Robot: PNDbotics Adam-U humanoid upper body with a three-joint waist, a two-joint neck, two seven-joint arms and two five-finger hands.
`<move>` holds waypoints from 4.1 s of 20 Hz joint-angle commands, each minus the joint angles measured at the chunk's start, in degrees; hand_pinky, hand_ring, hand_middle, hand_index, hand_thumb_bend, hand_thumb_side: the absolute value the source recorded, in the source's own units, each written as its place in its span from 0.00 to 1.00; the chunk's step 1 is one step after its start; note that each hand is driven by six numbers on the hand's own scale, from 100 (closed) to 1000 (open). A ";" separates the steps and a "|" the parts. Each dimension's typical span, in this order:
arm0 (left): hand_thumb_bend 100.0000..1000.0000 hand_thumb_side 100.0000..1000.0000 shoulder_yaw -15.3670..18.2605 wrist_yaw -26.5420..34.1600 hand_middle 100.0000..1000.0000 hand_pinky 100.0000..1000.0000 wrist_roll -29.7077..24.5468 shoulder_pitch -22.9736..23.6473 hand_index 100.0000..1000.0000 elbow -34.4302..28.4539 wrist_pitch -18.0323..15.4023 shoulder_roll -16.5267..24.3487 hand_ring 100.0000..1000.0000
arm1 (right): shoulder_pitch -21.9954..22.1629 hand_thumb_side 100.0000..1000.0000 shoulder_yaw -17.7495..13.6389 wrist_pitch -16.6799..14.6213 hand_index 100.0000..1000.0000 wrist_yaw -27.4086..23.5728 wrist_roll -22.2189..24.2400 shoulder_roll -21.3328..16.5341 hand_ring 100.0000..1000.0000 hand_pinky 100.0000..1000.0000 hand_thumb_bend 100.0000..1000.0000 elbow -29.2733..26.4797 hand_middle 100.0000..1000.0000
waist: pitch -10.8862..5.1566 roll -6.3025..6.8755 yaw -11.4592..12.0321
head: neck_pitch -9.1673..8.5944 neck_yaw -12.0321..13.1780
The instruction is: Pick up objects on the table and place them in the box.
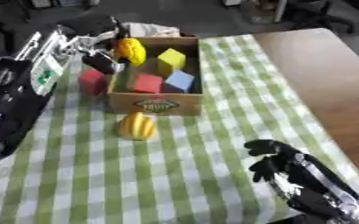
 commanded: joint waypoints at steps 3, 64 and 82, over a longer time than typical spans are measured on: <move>0.03 0.19 1.05 -4.34 0.58 0.62 6.54 -1.43 0.78 4.49 3.18 -1.96 0.57 | -0.43 0.41 0.13 0.07 0.73 -0.38 0.32 -0.31 0.44 0.66 0.00 -1.01 0.80 | -0.46 -0.30 -0.18 | 0.26 0.52; 0.48 0.14 3.00 0.94 0.75 0.73 7.21 -1.70 0.93 0.24 2.92 3.07 0.72 | -0.41 0.41 -0.07 0.12 0.73 -0.07 0.28 -0.19 0.44 0.66 0.00 -0.61 0.80 | -0.55 0.01 -0.07 | 0.26 -1.02; 0.36 0.19 9.32 -0.71 0.73 0.71 7.61 2.00 0.92 13.80 10.58 5.08 0.70 | -0.39 0.41 -0.25 0.10 0.73 0.11 0.03 -0.29 0.44 0.66 0.00 -0.67 0.80 | -0.46 -0.03 0.75 | 0.26 -1.46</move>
